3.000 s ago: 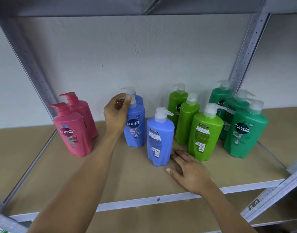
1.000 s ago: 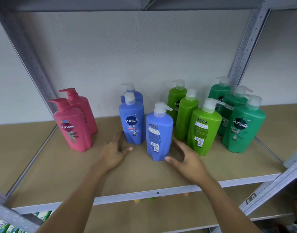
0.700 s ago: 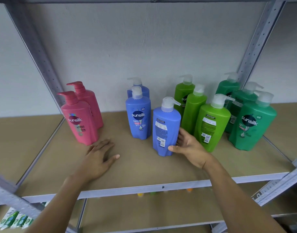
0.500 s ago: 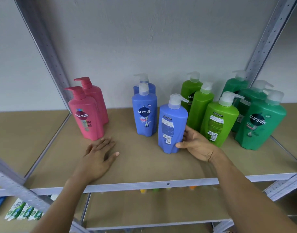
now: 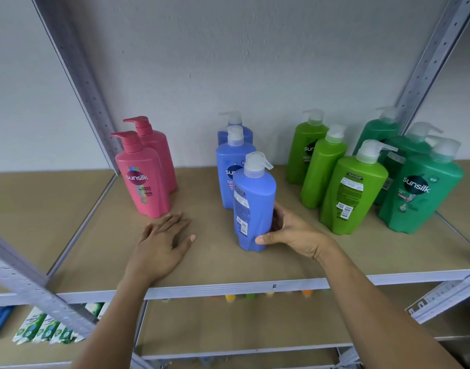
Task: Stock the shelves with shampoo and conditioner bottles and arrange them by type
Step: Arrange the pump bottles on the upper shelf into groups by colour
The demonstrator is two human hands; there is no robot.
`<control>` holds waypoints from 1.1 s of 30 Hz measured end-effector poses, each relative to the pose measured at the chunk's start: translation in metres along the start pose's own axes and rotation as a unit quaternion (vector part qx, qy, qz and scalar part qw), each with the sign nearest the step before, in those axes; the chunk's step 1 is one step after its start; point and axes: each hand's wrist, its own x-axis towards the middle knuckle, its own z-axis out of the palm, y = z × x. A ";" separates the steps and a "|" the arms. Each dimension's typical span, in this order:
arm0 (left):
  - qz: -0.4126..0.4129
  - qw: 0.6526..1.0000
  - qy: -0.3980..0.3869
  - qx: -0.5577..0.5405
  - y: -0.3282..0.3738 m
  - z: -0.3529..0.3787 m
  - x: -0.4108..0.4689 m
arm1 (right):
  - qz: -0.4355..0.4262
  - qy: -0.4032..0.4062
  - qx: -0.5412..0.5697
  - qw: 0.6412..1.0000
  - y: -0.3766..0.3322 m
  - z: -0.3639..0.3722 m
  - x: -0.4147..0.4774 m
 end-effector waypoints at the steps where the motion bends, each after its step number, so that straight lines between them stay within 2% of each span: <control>1: -0.001 1.000 -0.001 -0.001 0.000 0.000 0.000 | -0.001 0.000 0.010 1.000 0.001 0.003 0.001; 8: 0.002 1.000 -0.005 -0.009 0.001 -0.003 -0.001 | -0.016 0.068 0.049 0.996 0.012 0.017 -0.002; 11: 0.001 1.000 -0.003 -0.014 0.001 -0.003 -0.001 | -0.017 0.099 0.002 0.995 0.017 0.025 0.002; 13: -0.001 1.000 -0.004 -0.017 0.000 -0.003 -0.001 | -0.013 0.148 -0.039 0.988 0.018 0.034 0.004; 18: -0.002 1.000 -0.003 -0.014 0.001 -0.003 -0.001 | -0.022 0.284 -0.165 0.944 0.016 0.063 0.009; 20: -0.002 1.000 -0.005 -0.012 0.001 -0.003 0.000 | -0.013 0.315 -0.175 0.933 0.016 0.072 0.011; 23: 0.000 1.000 -0.002 -0.012 0.000 -0.002 0.000 | -0.002 0.271 -0.123 0.955 0.015 0.069 0.010; 25: 0.001 1.000 -0.003 -0.014 -0.001 -0.002 0.000 | -0.014 0.175 -0.028 0.984 0.017 0.053 0.007; 28: 0.001 1.000 -0.004 -0.013 -0.001 -0.002 0.000 | -0.019 0.070 0.065 0.995 0.016 0.020 0.003; 33: 0.000 1.000 -0.002 -0.012 -0.001 -0.002 0.000 | 0.004 0.033 0.019 0.999 0.010 0.000 0.007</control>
